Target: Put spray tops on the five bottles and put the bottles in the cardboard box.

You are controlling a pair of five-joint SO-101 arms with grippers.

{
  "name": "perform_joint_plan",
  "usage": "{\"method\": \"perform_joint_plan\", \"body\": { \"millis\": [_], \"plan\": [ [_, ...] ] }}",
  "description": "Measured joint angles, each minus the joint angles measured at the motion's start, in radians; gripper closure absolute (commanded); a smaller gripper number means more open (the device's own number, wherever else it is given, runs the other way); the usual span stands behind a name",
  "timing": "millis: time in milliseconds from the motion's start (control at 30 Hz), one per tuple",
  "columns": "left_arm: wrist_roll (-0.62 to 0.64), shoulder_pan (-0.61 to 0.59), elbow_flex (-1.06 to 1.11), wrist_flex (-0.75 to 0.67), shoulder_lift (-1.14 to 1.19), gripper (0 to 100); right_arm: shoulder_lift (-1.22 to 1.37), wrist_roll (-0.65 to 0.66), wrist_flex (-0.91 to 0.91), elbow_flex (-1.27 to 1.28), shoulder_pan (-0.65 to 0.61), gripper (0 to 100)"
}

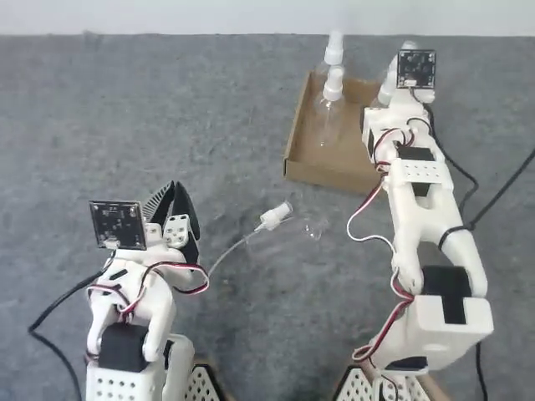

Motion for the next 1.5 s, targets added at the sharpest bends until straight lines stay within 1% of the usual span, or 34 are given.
{"method": "perform_joint_plan", "body": {
  "millis": [567, 800, 1500],
  "plan": [
    [0.000, 0.000, 0.000, 0.000, 0.000, 99, 0.021, 0.000, -0.009, 0.000, 0.000, 99.3],
    [0.000, 0.000, 0.000, 0.000, 0.000, 99, 0.021, 0.000, -0.063, 0.000, 0.000, 99.3],
    [0.000, 0.002, 0.000, 0.000, 0.000, 99, 0.080, -0.003, -0.066, -0.015, 0.003, 99.2]
  ]
}}
